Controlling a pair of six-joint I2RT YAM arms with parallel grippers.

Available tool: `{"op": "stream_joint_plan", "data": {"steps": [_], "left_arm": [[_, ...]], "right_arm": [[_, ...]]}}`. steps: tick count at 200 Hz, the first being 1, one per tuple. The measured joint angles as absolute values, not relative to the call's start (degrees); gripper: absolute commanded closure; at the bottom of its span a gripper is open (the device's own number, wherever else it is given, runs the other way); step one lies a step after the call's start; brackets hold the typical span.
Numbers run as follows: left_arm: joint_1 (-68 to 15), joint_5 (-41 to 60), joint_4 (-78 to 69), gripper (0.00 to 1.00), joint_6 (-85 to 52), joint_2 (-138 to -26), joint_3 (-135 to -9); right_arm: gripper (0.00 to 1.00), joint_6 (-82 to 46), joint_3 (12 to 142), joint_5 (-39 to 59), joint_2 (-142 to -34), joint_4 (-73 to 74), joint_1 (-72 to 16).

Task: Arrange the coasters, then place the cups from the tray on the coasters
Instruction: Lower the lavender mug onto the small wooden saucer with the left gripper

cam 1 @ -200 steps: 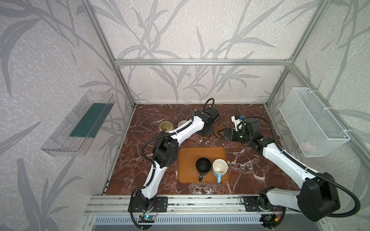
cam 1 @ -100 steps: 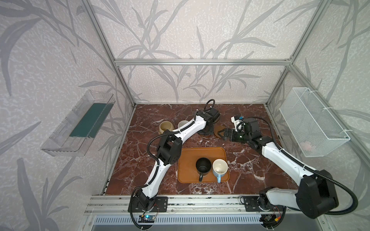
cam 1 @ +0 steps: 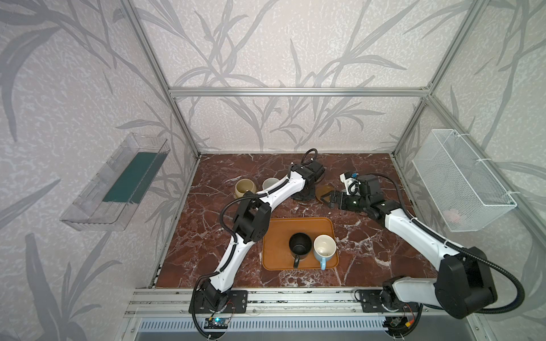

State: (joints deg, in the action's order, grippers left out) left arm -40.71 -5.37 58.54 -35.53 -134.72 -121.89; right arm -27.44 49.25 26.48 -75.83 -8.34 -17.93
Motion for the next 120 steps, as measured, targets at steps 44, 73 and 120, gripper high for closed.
{"op": "stream_joint_plan", "data": {"steps": [44, 73, 120], "left_arm": [[-40.7, -5.4, 58.6, 1.0, -35.8, -134.9, -121.9], [-40.8, -5.4, 58.3, 1.0, -36.2, -134.9, -121.6], [-40.8, -5.3, 57.6, 0.94, -36.5, -134.9, -120.9]], "right_arm": [[0.01, -27.5, 48.7, 26.7, -75.8, -8.3, -17.9], [0.01, -27.4, 48.6, 26.7, -75.8, -8.3, -17.9], [0.01, -27.4, 48.6, 26.7, -75.8, -8.2, -17.9]]}}
